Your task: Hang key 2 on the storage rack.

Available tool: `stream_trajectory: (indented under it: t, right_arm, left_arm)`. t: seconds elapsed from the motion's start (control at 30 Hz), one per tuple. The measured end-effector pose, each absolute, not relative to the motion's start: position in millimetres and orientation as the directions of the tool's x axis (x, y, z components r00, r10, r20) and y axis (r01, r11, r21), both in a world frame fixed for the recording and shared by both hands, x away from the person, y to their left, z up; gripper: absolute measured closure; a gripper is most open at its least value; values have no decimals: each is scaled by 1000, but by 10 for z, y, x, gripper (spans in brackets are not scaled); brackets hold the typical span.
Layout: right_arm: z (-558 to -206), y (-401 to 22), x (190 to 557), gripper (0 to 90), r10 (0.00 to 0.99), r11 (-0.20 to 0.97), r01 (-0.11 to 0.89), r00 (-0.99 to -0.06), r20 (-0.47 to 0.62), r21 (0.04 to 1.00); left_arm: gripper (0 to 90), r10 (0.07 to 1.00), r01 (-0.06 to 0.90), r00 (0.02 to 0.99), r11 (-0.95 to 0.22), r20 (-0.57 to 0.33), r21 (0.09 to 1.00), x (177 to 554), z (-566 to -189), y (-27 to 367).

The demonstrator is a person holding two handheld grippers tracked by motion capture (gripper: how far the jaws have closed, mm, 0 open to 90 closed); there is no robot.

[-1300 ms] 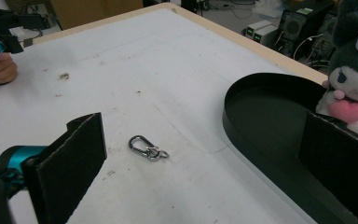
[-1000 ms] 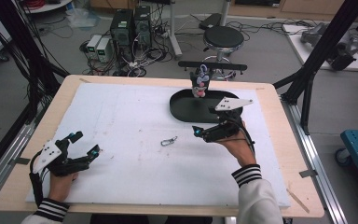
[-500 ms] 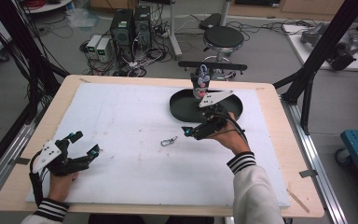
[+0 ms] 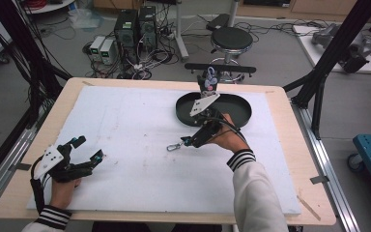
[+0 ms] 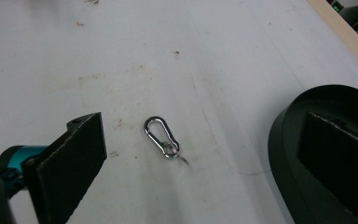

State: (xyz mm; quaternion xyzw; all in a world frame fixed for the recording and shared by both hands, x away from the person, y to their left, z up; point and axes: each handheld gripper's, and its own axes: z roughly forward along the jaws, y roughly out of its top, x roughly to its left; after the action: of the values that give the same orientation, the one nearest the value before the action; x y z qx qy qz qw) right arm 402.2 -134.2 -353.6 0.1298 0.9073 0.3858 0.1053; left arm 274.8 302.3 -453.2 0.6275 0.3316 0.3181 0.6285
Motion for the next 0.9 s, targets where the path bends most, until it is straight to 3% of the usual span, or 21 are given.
stream_trajectory:
  t: [0.73,0.9]
  right_arm:
    - [-3876,-1130,4153,51,205,782,100,-973,-102,615]
    - [-3941,-1096,4180,165,169,810,72,-979,-113,582]
  left_arm:
    - [149,817,18,576,14,-22,1000,2749,-4533,3023]
    - [149,817,18,576,14,-21,1000,2750,-4533,3024]
